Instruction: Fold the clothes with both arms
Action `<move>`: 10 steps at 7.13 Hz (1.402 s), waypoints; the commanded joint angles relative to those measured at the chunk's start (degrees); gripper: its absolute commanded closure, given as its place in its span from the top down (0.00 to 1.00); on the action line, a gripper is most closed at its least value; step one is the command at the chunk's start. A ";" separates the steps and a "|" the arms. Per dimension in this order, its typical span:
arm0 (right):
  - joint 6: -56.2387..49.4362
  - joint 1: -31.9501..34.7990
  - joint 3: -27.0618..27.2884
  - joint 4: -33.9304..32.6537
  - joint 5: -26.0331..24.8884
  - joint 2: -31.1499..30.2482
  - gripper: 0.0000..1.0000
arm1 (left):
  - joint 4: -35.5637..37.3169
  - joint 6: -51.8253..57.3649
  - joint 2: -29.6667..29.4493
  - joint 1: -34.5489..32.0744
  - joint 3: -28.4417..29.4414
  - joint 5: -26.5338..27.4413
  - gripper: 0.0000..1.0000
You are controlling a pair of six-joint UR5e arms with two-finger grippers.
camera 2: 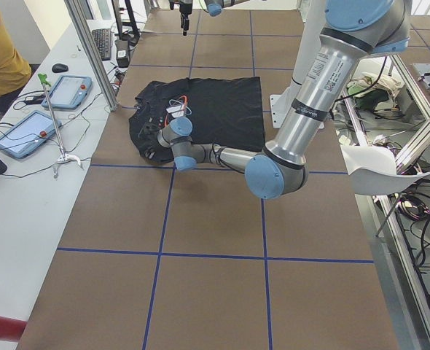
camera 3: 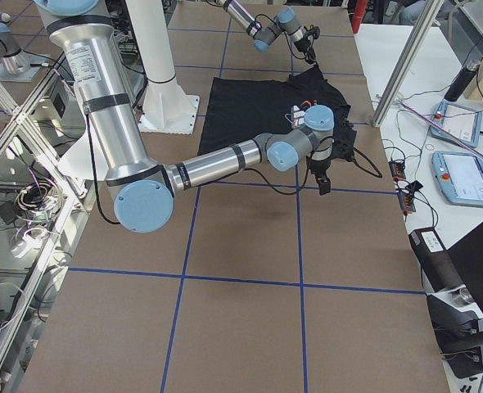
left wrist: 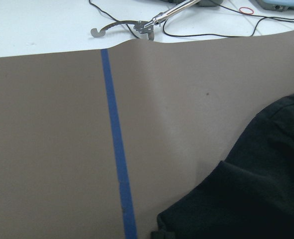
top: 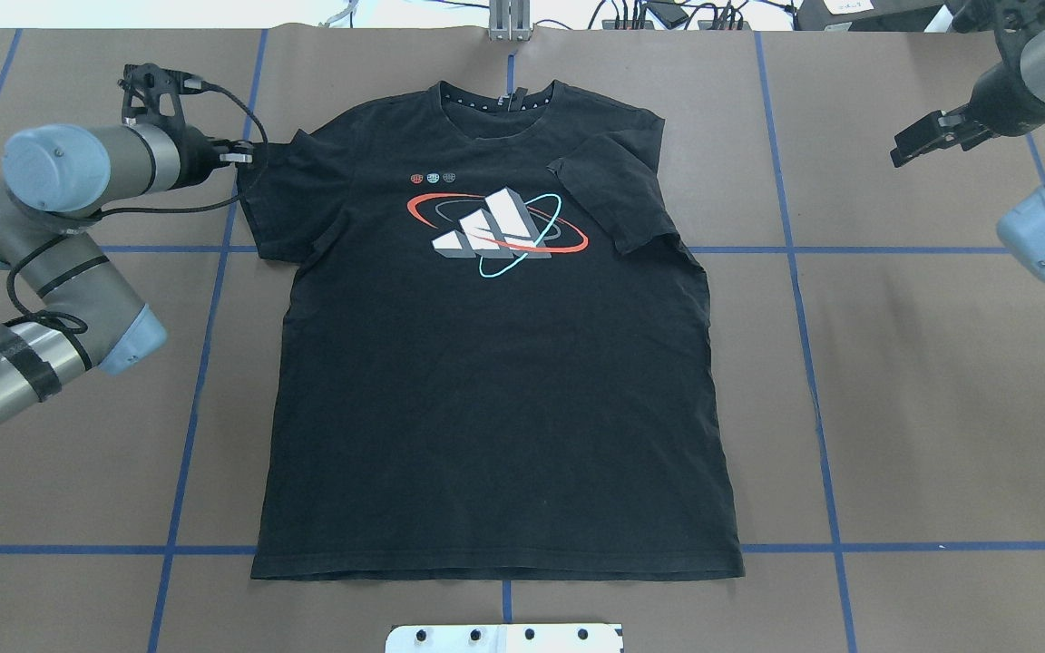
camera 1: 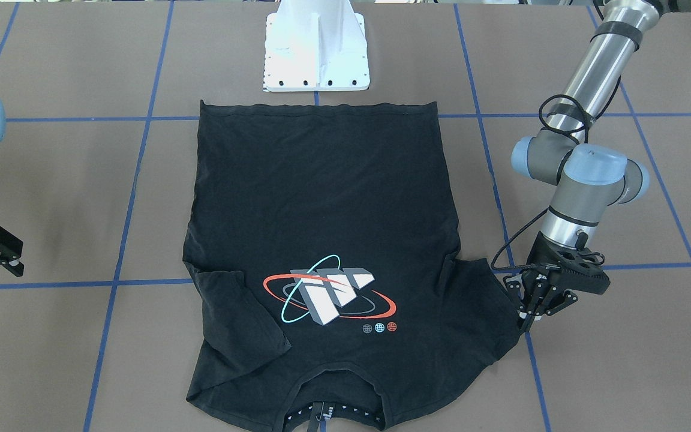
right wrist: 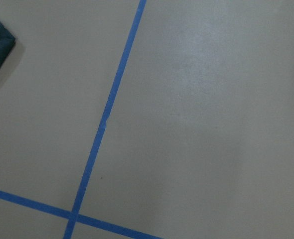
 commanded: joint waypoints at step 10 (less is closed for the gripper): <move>0.21 -0.09 0.01 0.00 -0.09 0.04 1.00 | 23.80 -17.30 -20.38 7.93 4.17 1.99 0.22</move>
